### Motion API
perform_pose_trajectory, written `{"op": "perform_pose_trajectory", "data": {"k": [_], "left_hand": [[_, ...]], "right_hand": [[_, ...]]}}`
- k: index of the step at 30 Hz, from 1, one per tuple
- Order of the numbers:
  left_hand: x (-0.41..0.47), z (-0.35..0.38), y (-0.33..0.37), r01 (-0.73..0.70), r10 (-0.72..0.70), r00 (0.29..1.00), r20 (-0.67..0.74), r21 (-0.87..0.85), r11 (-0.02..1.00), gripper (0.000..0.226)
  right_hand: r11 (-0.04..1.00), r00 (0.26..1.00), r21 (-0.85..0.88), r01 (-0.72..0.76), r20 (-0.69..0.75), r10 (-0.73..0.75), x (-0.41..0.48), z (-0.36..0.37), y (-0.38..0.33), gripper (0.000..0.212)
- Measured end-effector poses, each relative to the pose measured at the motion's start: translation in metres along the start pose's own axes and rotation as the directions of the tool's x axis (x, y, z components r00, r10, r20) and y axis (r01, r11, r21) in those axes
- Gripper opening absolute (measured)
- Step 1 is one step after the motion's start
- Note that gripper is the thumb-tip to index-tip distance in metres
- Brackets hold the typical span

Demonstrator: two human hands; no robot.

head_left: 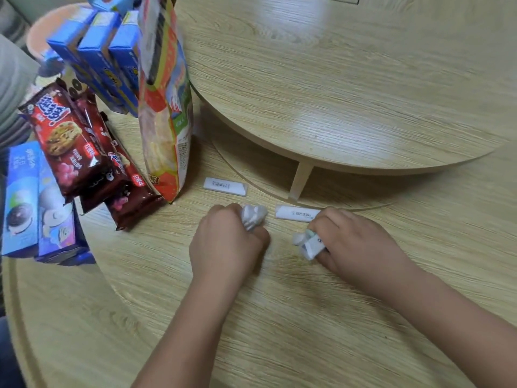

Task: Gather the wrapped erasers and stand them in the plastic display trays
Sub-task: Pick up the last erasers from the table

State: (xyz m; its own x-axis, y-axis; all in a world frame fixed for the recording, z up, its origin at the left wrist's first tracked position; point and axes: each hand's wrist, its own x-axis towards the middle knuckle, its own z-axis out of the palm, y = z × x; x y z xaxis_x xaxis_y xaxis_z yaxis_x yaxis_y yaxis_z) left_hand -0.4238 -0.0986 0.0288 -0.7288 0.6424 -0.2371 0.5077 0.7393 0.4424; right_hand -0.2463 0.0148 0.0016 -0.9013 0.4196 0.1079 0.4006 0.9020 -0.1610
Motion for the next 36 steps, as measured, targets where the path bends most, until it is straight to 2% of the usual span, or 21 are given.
{"op": "perform_pose_trajectory", "data": {"k": [2, 4, 6, 8, 10, 13, 14, 16, 19, 21, 24, 26, 30, 33, 36], "left_hand": [[0.003, -0.004, -0.007, -0.033, 0.032, 0.999, -0.014, -0.078, 0.996, 0.023], [0.011, -0.012, -0.017, -0.038, 0.035, 0.999, -0.017, -0.261, 0.965, 0.02], [0.019, -0.021, -0.025, -0.047, 0.038, 0.999, -0.029, -0.419, 0.907, 0.016], [0.027, -0.026, -0.032, -0.077, 0.064, 0.997, -0.042, -0.486, 0.87, 0.011], [0.033, -0.025, -0.035, -0.127, 0.117, 0.992, -0.051, -0.458, 0.88, 0.011], [0.042, -0.019, -0.034, -0.124, 0.122, 0.992, -0.025, -0.264, 0.956, 0.037], [0.045, -0.017, -0.032, -0.121, 0.122, 0.992, -0.009, -0.21, 0.97, 0.037], [0.05, -0.016, -0.026, -0.126, 0.125, 0.992, -0.01, -0.125, 0.984, 0.01], [0.048, -0.018, -0.023, -0.054, 0.049, 0.997, -0.061, -0.091, 0.994, 0.028], [0.04, -0.021, -0.026, -0.025, 0.019, 0.998, -0.064, -0.098, 0.995, 0.037], [0.027, -0.027, -0.034, 0.055, -0.058, 0.998, -0.005, -0.22, 0.974, 0.043], [0.016, -0.03, -0.037, 0.075, -0.077, 0.997, 0.002, -0.244, 0.967, 0.046], [-0.014, -0.028, -0.031, 0.057, -0.069, 0.997, -0.039, -0.264, 0.963, 0.046], [-0.035, -0.016, -0.02, 0.016, -0.007, 1.0, 0.029, -0.326, 0.945, 0.045], [-0.052, -0.001, -0.009, 0.056, -0.014, 0.994, 0.106, -0.405, 0.913, 0.034]], "right_hand": [[1.0, 1.0, 0.012, 0.011, -0.009, -0.011, 0.0, 0.003, 0.0, 0.023], [0.999, 1.0, 0.043, 0.008, -0.013, -0.007, -0.001, 0.004, -0.003, 0.019], [0.996, 0.999, 0.087, -0.022, -0.046, 0.027, 0.0, 0.001, -0.006, 0.024], [0.992, 0.994, 0.114, -0.052, -0.089, 0.063, 0.004, -0.005, -0.009, 0.03], [0.996, 0.993, 0.081, -0.041, -0.108, 0.05, 0.01, -0.008, -0.01, 0.031], [0.999, 0.991, -0.008, -0.042, -0.124, 0.041, 0.018, 0.001, -0.013, 0.022], [0.998, 0.989, -0.026, -0.062, -0.135, 0.058, 0.019, 0.004, -0.014, 0.023], [0.995, 0.988, -0.061, -0.083, -0.139, 0.074, 0.02, 0.008, -0.014, 0.032], [0.993, 0.996, -0.107, -0.046, -0.081, 0.037, 0.017, 0.007, -0.012, 0.041], [0.996, 0.999, -0.081, -0.03, -0.035, 0.028, 0.012, 0.003, -0.01, 0.049], [0.997, 0.997, -0.005, -0.081, 0.011, 0.081, 0.006, -0.002, -0.007, 0.045], [0.996, 0.996, -0.016, -0.085, 0.033, 0.085, 0.001, -0.003, -0.007, 0.044], [0.992, 0.989, -0.031, -0.122, 0.08, 0.124, -0.009, -0.003, -0.008, 0.039], [0.985, 0.981, -0.049, -0.163, 0.099, 0.167, -0.008, -0.014, -0.009, 0.041], [0.973, 0.953, -0.093, -0.212, 0.2, 0.227, -0.012, -0.025, -0.007, 0.048]]}}
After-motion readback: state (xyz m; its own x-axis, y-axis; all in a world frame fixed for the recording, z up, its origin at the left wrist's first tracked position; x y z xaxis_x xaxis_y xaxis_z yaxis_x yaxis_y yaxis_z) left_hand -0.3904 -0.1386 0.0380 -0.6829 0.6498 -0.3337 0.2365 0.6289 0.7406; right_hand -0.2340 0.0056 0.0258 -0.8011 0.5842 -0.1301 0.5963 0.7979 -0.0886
